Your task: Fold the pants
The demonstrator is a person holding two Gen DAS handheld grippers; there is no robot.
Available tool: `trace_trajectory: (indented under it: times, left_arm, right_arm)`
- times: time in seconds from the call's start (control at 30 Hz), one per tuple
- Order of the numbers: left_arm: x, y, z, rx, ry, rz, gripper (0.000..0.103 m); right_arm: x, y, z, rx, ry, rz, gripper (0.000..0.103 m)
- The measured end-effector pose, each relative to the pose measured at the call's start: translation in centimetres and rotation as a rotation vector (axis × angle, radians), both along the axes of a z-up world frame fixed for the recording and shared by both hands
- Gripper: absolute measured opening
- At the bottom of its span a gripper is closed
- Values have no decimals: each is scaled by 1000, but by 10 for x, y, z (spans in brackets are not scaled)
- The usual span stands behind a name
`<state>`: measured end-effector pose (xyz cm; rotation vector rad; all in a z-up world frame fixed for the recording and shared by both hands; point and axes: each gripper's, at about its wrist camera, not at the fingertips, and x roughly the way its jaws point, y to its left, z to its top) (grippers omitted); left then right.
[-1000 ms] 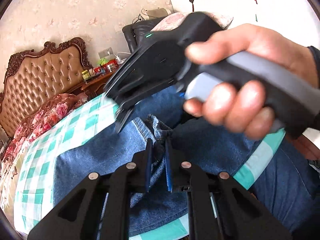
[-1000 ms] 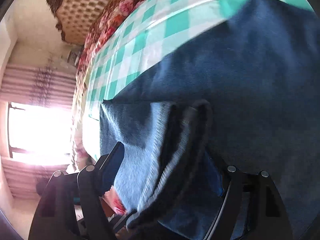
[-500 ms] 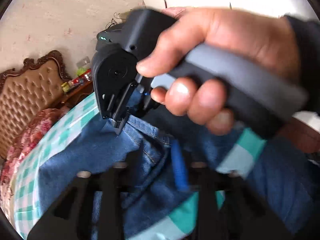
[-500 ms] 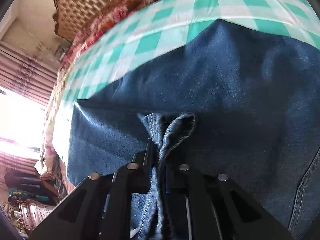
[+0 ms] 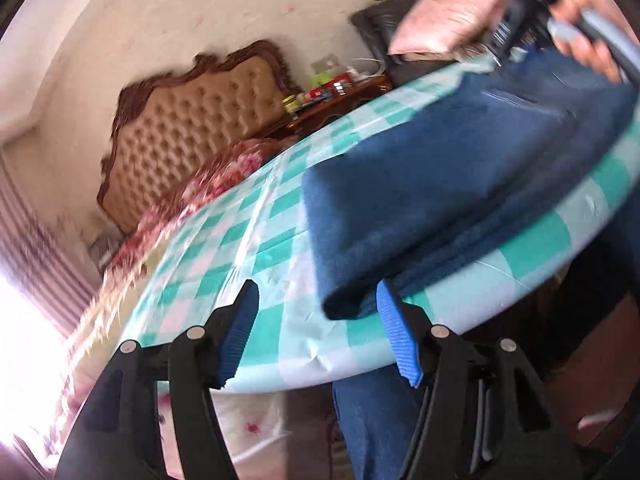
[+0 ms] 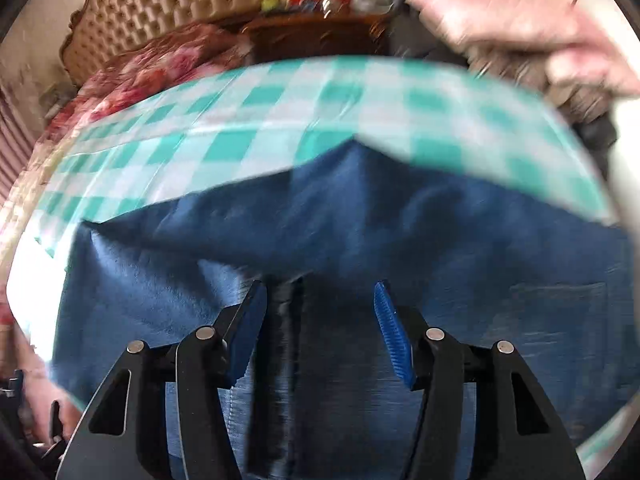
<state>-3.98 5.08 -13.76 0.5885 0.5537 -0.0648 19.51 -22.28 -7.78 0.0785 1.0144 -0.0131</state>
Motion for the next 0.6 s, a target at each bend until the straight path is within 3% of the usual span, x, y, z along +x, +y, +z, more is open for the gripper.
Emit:
trace_trajectory:
  times: [0.13, 0.27, 0.37, 0.47, 0.53, 0.6]
  left_arm:
    - [15, -1, -6, 72, 21, 0, 63]
    - [40, 5, -18, 147, 31, 9, 63]
    - [49, -4, -22, 260, 15, -12, 66]
    - [58, -6, -37, 422, 26, -14, 70]
    - [58, 2, -38, 461, 23, 1, 71]
    - [59, 11, -36, 432, 41, 12, 72]
  right_arm:
    - [-10, 21, 15, -20, -67, 85, 54]
    - [0, 51, -2, -52, -20, 183, 54]
    - [-3, 65, -20, -116, 25, 203, 54]
    - [-4, 64, -36, -149, 43, 190, 53]
    - [-6, 60, -37, -152, 39, 189, 56]
    - [-5, 53, -40, -127, 43, 178, 60]
